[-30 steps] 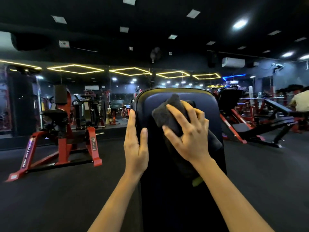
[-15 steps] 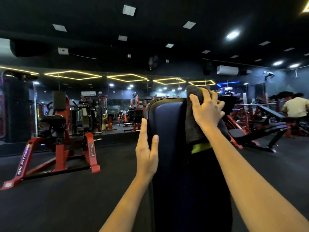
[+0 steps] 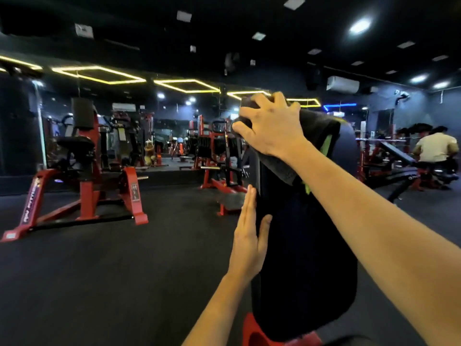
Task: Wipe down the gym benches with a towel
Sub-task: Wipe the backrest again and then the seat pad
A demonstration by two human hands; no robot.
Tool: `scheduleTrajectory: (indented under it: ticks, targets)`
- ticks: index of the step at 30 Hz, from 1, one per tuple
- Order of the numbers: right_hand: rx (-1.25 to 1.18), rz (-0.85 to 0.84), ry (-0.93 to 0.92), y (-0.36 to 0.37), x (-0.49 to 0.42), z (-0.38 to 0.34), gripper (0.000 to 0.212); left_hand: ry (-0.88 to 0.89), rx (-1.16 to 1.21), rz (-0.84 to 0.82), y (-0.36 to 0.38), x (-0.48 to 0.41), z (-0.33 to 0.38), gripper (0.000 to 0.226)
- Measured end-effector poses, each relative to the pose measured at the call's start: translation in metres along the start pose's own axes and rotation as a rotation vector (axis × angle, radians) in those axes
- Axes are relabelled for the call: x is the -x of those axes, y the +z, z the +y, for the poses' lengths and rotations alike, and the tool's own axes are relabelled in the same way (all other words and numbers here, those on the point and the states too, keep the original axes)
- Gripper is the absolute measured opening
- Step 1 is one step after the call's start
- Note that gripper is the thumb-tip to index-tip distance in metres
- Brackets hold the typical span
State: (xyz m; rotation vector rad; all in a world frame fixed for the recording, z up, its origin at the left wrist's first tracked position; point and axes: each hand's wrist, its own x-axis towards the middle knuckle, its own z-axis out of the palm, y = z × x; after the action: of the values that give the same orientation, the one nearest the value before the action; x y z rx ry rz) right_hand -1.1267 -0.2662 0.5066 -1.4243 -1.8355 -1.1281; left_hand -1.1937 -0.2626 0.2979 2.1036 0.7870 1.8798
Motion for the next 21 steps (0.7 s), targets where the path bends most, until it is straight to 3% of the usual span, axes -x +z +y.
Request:
scheduleTrajectory:
  ticks: [4, 15, 18, 21]
  targets:
    - [0.190, 0.047, -0.136, 0.019, 0.034, -0.026, 0.047, -0.040, 0.046, -0.026, 0.001, 0.030, -0.010, 0.054]
    - [0.170, 0.161, -0.102, 0.087, 0.164, -0.067, 0.034, -0.330, 0.202, -0.128, 0.006, 0.159, -0.051, 0.053]
    - [0.153, 0.147, -0.112, 0.104, 0.202, -0.075, 0.034, -0.375, 0.232, -0.131, 0.006, 0.180, -0.056, 0.061]
    - [0.155, 0.116, -0.126, 0.118, 0.237, -0.084, 0.031, -0.405, 0.243, -0.148, 0.003, 0.195, -0.061, 0.053]
